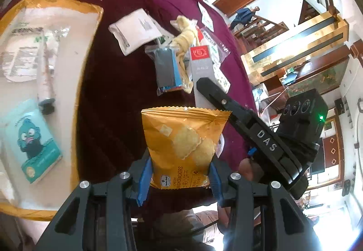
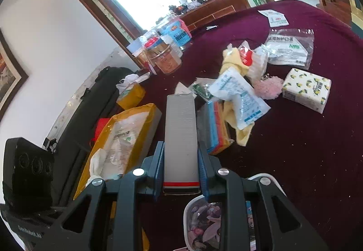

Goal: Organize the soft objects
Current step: 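Lift the chip bag and grey box and carry both toward the tray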

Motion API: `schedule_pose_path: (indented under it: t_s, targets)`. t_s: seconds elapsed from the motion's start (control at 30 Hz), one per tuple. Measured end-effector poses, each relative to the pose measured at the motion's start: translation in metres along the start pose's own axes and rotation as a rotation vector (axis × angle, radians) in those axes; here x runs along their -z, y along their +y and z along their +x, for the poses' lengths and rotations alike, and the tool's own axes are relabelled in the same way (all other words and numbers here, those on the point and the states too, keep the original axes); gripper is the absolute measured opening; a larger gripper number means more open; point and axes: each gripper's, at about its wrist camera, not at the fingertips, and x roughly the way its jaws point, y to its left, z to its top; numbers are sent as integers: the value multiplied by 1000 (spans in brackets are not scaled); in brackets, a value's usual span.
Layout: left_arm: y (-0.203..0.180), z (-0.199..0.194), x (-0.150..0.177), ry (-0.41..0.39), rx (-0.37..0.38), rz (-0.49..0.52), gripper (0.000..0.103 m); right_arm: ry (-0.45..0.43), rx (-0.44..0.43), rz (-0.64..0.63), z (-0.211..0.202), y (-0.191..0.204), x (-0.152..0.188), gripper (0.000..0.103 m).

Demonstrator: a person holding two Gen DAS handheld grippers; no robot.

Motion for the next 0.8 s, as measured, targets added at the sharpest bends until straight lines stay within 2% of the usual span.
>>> schedule_pose_path:
  t_s: [0.17,0.27,0.4,0.6,0.8]
  targets:
    - [0,-8,-1,-13,-2,-3,47,24,-1,-1,7,10,3,26]
    - [-3,-6,-3,-11,4,2,47,4,19,-26,1,15,4,26]
    - [-9,-1,-5,6,10,10,47,10,12,2,-2,8,2,26]
    - [-10,-14,-7,-33,13,21,47,13,-5,41,-2,1,0,26]
    - [3,-36,-7,-81,-2,-9,47,23,-39,2,1,21,6,26]
